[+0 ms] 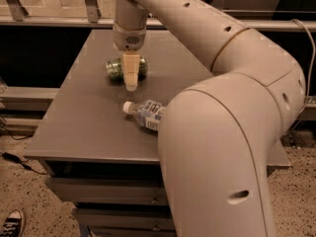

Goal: Knock green can over

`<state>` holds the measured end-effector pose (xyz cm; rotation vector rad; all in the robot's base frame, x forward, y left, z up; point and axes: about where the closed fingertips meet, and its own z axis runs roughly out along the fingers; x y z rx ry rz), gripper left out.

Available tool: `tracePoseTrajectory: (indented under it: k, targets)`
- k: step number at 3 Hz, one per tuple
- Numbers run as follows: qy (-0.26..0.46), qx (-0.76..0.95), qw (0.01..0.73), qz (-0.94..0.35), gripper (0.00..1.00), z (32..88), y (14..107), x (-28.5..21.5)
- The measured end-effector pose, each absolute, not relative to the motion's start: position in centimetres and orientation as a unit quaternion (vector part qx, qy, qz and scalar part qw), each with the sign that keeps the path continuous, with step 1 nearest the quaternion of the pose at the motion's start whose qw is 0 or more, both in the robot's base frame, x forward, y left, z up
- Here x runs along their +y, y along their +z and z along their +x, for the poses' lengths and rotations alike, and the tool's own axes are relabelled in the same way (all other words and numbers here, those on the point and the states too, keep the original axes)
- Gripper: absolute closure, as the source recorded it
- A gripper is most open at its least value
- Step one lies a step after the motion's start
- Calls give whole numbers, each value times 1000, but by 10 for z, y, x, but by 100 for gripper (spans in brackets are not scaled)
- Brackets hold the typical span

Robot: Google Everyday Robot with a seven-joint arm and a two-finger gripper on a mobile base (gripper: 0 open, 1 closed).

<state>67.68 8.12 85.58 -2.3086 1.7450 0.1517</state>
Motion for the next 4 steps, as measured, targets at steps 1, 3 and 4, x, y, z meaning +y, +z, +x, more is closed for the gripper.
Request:
tracePoseTrajectory:
  k: [1, 3, 4]
  targets:
    - [65, 603, 136, -783, 0, 677, 857, 78]
    - [154, 671, 297, -662, 0, 677, 887, 6]
    - [186, 682, 384, -594, 0, 663, 907, -33]
